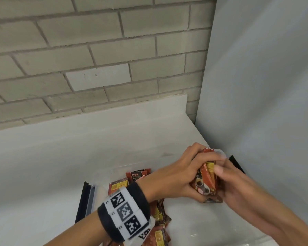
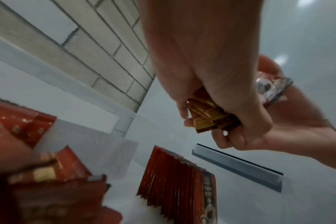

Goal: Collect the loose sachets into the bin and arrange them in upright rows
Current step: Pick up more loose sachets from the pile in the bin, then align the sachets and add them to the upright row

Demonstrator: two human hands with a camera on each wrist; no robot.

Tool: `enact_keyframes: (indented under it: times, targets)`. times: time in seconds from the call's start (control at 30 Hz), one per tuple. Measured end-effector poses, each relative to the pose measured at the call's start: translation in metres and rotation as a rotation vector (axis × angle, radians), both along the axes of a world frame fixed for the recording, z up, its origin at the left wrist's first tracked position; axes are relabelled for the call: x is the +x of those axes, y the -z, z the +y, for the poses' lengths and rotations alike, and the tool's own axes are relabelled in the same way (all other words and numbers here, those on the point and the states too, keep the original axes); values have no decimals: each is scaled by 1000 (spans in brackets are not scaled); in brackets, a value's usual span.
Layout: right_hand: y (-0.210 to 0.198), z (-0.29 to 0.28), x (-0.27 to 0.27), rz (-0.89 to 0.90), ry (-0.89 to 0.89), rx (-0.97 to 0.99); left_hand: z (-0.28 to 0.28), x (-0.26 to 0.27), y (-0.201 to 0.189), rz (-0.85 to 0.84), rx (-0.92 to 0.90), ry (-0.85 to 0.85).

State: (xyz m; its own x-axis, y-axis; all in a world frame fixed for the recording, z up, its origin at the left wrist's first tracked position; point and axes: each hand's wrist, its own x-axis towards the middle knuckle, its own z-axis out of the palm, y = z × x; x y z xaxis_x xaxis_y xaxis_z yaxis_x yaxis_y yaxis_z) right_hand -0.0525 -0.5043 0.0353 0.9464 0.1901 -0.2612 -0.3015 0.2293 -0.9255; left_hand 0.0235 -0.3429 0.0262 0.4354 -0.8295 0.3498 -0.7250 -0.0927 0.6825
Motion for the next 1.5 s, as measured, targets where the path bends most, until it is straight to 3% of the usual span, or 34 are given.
enact_keyframes:
  times: [0.13,0.33,0.43,0.63,0.8,0.93,1.27,1.5]
  targets:
    - [-3,3,-2,-3,-30,73,-5,-6,1,16,-56,68]
    - [-5,6,-4,-11,-68,1,-6,-6,5,-53,47,-47]
    - [-5,9,-3,10,-24,90,-7,-9,4,-28,-18,-49]
    - [-7,12,1,63,104,163,-9,-13,7,111,1,-22]
    - [-4,7,0,97,64,185,-6,-10,3,262,72,34]
    - [-5,6,-3,107,36,165,-8,-11,4,139,53,44]
    - [-5,14,-9,94,26,140,-10,-18,-9,126,-84,0]
    - [-6,9,-9,77,22,201,-11,-19,-15,6,65,-29]
